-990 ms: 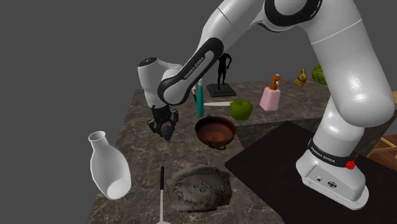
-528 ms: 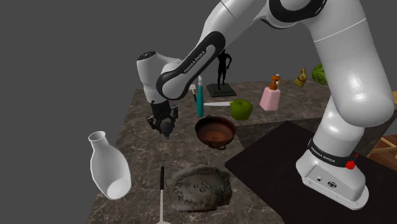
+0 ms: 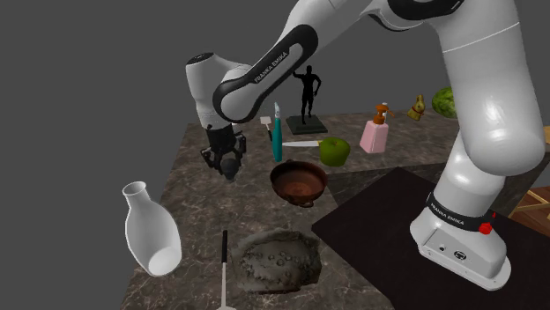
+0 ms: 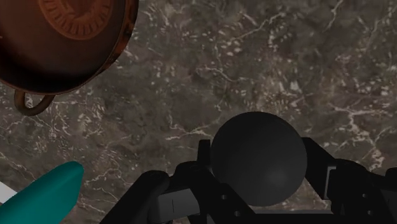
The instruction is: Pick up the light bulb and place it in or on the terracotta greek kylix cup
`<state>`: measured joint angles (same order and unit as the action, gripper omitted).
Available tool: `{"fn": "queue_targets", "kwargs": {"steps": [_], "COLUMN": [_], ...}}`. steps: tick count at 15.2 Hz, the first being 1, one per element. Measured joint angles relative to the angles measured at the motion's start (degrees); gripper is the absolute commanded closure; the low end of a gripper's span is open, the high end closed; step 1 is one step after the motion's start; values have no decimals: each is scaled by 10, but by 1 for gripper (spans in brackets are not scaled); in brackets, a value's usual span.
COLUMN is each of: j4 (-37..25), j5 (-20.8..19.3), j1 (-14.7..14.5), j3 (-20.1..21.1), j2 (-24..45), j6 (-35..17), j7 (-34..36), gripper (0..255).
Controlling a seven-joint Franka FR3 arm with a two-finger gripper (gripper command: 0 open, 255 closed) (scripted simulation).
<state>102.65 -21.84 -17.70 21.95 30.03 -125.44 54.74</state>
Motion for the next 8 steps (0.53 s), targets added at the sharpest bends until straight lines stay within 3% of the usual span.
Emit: {"fn": "queue_targets", "kwargs": {"steps": [8], "j4": [-15], "j5": [19], "j1": [6], "j3": [11], "j2": [-32], "j6": [44], "j7": [-16], "gripper": [255]}}
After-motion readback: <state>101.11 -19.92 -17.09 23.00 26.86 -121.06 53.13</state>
